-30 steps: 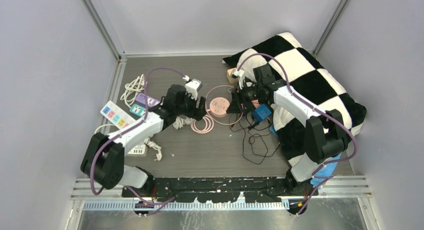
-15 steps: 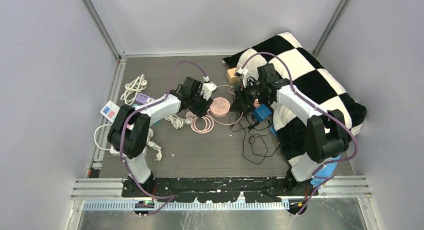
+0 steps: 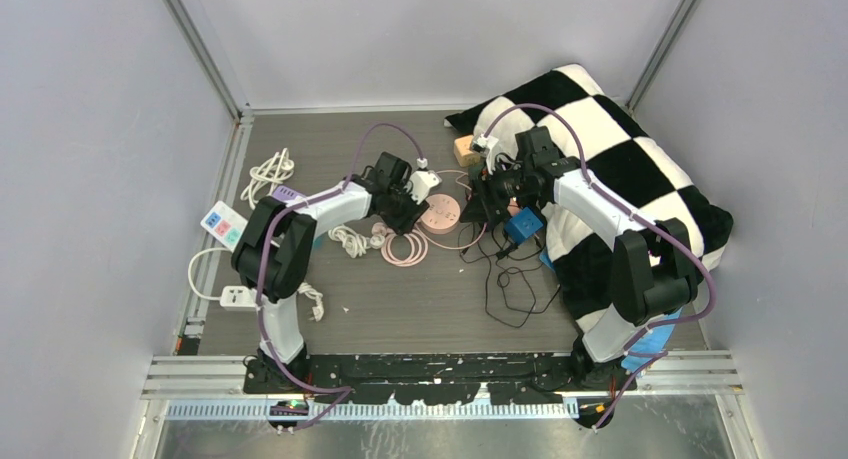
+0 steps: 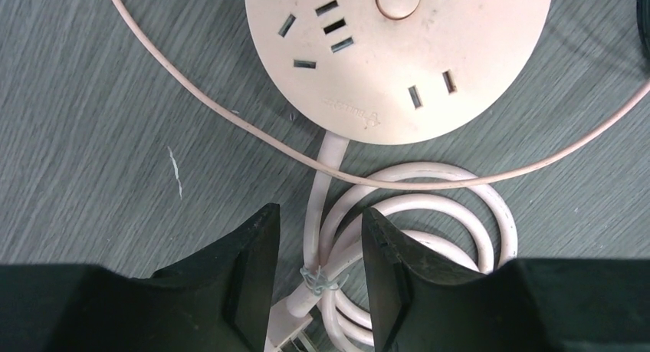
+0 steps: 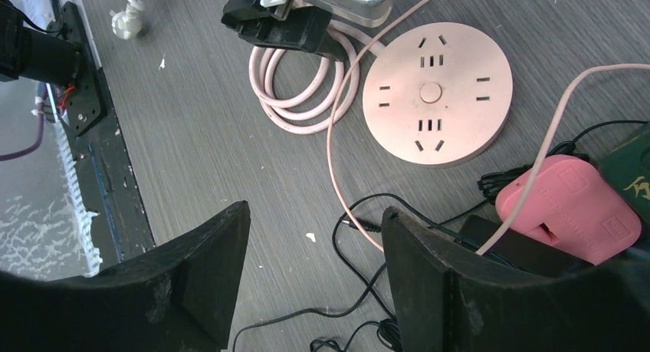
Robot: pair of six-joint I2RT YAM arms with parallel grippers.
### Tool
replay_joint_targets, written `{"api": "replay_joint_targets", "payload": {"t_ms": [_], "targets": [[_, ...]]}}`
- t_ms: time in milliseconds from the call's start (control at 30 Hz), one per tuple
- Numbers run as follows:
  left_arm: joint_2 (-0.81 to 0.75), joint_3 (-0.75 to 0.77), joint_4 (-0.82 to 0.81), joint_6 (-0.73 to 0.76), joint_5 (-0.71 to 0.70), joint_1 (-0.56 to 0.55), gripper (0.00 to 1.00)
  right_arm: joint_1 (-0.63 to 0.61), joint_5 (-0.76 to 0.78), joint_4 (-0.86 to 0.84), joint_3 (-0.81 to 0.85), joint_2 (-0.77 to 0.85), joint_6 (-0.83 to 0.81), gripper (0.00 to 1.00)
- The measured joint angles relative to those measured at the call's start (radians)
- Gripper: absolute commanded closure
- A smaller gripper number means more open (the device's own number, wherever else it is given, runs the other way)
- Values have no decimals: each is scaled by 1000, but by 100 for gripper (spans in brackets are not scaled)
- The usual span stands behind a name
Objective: Pull the plug off the socket
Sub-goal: Move the socket to the center of the board.
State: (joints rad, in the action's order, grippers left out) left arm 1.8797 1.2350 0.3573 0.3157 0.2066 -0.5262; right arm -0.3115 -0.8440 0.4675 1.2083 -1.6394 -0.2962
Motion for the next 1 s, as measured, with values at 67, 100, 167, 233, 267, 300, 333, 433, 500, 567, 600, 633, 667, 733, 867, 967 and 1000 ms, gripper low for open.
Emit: {"api": "replay_joint_targets", "payload": {"t_ms": [67,100,167,233,267,300,333,433,500,567,600,633,667,733,867,967,1000], "targets": [[7,12,12,5,5,0,57,0,0,0,0,0,0,32],[12,20,19,5,7,0,58,0,0,0,0,0,0,32],[26,40,34,5,12,0,59,0,-1,1,0,0,0,32],[43,62,50,0,15,0,59,0,-3,1,0,0,0,32],[53,74,57,-4,15,0,59,0,-5,1,0,0,0,32],[62,86,65,-13,16,0,60,0,-6,1,0,0,0,32],[69,95,72,-20,18,0,60,0,-7,1,0,0,0,32],[77,108,85,-43,21,0,65,0,-8,1,0,0,0,32],[80,113,91,-56,21,0,71,0,-8,1,0,0,0,32],[86,125,105,-71,21,0,74,1,-8,2,0,0,0,32],[90,134,115,-73,21,0,74,2,-9,2,0,0,0,32],[95,142,122,-76,20,-1,74,2,-9,2,0,0,0,32],[98,146,126,-78,20,-1,74,2,-10,2,0,0,0,32],[101,151,132,-84,20,-1,74,2,-13,3,0,0,0,32],[101,151,131,-101,17,-1,73,3,-15,5,0,0,0,32],[101,151,130,-109,17,-1,65,5,-16,5,0,0,0,32],[101,151,129,-111,17,-1,63,6,-16,5,0,0,0,32]]}}
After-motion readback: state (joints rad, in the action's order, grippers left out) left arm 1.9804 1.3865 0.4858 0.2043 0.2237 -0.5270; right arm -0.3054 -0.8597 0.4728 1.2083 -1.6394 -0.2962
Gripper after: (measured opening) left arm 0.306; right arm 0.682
